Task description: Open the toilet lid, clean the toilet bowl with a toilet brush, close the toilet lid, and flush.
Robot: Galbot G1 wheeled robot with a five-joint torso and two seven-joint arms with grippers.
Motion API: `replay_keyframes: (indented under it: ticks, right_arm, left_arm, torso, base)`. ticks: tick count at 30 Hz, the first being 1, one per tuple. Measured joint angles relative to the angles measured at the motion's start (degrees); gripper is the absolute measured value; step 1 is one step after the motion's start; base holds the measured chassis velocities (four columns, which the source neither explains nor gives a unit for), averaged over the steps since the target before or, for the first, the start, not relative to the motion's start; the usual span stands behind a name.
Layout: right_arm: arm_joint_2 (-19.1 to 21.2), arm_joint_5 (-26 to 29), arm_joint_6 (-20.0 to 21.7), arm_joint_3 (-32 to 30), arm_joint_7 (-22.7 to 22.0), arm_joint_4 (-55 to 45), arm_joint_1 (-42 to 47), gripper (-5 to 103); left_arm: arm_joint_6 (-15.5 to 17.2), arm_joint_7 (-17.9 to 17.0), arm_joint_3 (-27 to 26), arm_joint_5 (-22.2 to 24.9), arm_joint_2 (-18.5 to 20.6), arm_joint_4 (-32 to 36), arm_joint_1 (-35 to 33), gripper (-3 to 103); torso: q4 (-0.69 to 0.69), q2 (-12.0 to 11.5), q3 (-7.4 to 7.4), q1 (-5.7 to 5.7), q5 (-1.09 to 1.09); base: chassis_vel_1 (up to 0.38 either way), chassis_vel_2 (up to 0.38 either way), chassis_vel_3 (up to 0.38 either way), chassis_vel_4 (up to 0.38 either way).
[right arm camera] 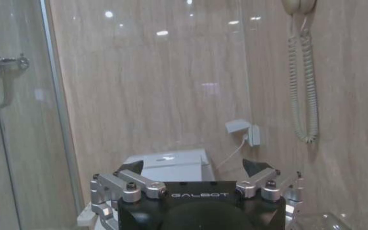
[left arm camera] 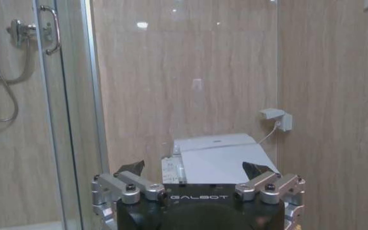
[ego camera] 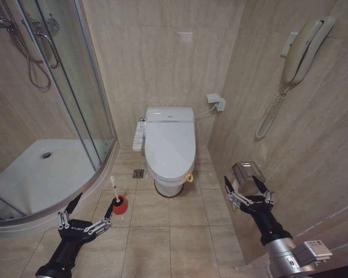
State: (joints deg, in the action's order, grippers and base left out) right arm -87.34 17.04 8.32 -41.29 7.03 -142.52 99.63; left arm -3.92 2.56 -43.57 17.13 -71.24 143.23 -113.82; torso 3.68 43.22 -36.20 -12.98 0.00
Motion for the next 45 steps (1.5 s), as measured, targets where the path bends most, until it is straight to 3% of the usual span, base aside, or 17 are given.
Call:
replay_keyframes:
  ticks: [45]
  right_arm:
    - [0.00, 0.00, 0.00, 0.00, 0.00, 0.00, 0.00, 100]
  left_arm:
    - [0.00, 0.00, 0.00, 0.00, 0.00, 0.00, 0.00, 100]
  torso:
    - [-0.01, 0.01, 0.01, 0.02, 0.00]
  base:
    - [-0.005, 0.005, 0.007, -0.002]
